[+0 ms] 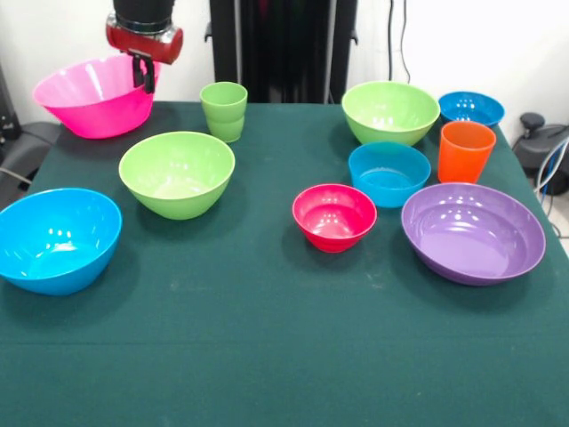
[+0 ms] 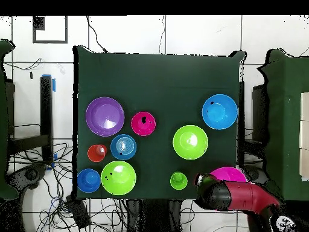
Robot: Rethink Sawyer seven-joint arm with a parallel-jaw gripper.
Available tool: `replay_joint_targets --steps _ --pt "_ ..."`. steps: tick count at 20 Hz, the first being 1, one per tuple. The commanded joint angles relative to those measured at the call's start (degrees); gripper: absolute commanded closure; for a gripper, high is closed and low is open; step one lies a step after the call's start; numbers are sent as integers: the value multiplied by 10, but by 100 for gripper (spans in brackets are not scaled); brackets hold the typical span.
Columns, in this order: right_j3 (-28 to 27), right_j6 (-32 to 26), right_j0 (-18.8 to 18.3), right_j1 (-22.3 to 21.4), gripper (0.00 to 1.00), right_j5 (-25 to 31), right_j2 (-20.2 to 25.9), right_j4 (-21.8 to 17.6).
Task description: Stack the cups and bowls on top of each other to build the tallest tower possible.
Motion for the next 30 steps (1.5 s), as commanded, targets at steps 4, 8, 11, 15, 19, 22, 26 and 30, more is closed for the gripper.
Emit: replay_joint_targets --steps 4,8,11,15,19,22,26,30 --pt "47 -54 -14 -2 100 36 98 20" --pt "54 -65 -29 -8 100 49 116 26" --pt "56 -70 -39 -8 100 57 127 26" --pt "63 -77 -54 -18 100 71 146 31" --pt "87 -76 -68 -43 100 79 160 38" --pt "89 -74 -68 -53 100 90 163 37" --pt "97 -85 -71 -89 100 112 174 49" --pt "107 -112 -76 -145 100 162 198 81"
